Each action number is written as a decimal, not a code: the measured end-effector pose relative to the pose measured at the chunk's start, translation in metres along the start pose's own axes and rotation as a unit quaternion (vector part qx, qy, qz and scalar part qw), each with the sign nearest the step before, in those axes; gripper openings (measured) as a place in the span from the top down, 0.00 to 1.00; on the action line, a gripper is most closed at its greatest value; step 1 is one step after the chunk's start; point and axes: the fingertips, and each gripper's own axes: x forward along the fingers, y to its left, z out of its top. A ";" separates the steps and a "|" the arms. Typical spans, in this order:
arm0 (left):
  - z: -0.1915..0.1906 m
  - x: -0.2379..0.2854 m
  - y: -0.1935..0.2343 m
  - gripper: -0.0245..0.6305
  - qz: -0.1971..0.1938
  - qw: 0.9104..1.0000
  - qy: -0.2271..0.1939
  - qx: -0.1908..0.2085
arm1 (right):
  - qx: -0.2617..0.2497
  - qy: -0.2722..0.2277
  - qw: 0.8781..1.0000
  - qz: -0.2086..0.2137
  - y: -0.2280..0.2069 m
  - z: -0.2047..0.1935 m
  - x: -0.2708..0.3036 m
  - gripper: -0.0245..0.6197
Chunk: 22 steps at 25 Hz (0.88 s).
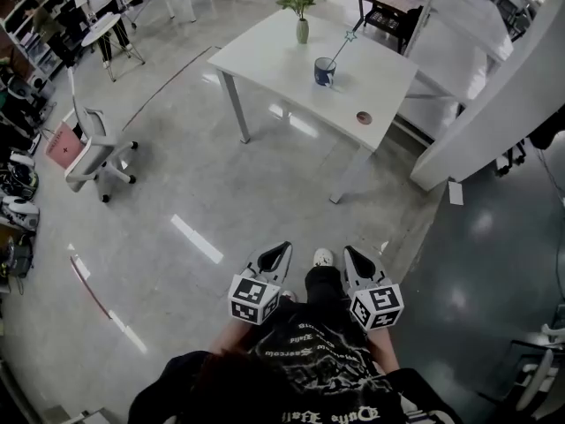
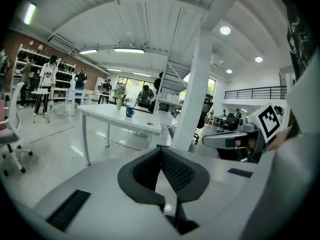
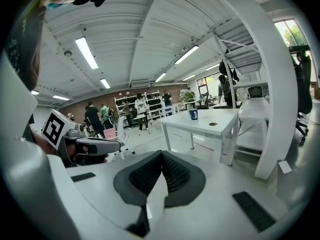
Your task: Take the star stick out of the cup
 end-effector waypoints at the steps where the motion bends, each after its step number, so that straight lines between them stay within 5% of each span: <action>1: 0.001 0.008 0.003 0.93 0.005 1.000 0.002 0.001 | -0.005 0.001 1.000 0.000 -0.008 0.003 0.006 0.95; 15: 0.070 0.150 0.023 0.93 0.060 0.998 -0.011 0.013 | -0.044 -0.002 0.999 -0.007 -0.165 0.077 0.092 0.95; 22: 0.093 0.210 0.019 0.93 0.084 0.996 -0.014 0.024 | -0.070 0.006 0.997 0.041 -0.215 0.101 0.117 0.95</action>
